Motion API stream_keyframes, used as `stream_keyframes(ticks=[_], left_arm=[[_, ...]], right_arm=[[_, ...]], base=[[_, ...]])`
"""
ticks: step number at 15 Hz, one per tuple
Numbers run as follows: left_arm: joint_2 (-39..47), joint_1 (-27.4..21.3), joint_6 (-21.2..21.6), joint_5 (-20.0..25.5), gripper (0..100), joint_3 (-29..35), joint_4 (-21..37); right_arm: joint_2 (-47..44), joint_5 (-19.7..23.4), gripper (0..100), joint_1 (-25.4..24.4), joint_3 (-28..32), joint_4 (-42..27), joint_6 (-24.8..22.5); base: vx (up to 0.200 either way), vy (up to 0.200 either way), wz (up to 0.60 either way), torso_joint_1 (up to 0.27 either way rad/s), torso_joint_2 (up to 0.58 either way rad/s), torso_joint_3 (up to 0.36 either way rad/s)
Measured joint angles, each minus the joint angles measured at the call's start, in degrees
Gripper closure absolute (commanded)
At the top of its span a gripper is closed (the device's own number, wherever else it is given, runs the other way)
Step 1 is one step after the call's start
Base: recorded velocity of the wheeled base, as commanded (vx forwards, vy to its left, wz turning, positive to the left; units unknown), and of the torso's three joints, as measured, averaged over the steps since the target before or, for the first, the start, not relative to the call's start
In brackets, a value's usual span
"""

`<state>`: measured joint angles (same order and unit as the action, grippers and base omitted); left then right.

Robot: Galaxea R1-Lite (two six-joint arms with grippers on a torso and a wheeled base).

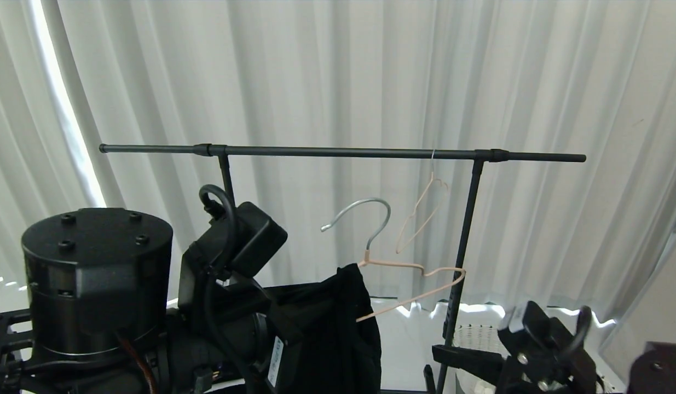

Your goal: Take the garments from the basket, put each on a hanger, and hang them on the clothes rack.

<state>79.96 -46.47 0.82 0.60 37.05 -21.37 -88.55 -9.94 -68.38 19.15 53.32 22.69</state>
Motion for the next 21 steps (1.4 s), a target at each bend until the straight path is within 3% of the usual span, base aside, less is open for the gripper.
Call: stream_keyframes(ticks=[2,6,10,17,21], left_arm=[[-0.3,-0.1,0.1,-0.3,100,0.0,-1.7],[-1.0,-0.4,0.1,-1.1,100,0.1,-2.1],[-1.6,-1.1,0.1,-1.1,100,0.1,-2.2],[-2.0,-1.2,0.1,-1.1,100,1.3,-2.5],[-1.9,-1.2,0.0,-1.1,100,2.4,-2.5]], right_arm=[[-4.0,-2.5,0,1.4,4.2,0.0,3.6],[-7.7,-3.2,0,6.7,8.0,0.0,4.9],[-10.2,-5.0,0,8.4,11.2,0.0,5.5],[-13.0,-6.5,0,6.5,11.2,0.0,3.6],[-16.9,-10.9,0,6.3,9.8,0.0,0.1]], base=[[0.0,0.0,0.0,0.0,0.0,0.0],[0.0,0.0,0.0,0.0,0.0,0.0],[0.0,0.0,0.0,0.0,0.0,0.0],[0.0,0.0,0.0,0.0,0.0,0.0],[0.0,0.0,0.0,0.0,0.0,0.0]])
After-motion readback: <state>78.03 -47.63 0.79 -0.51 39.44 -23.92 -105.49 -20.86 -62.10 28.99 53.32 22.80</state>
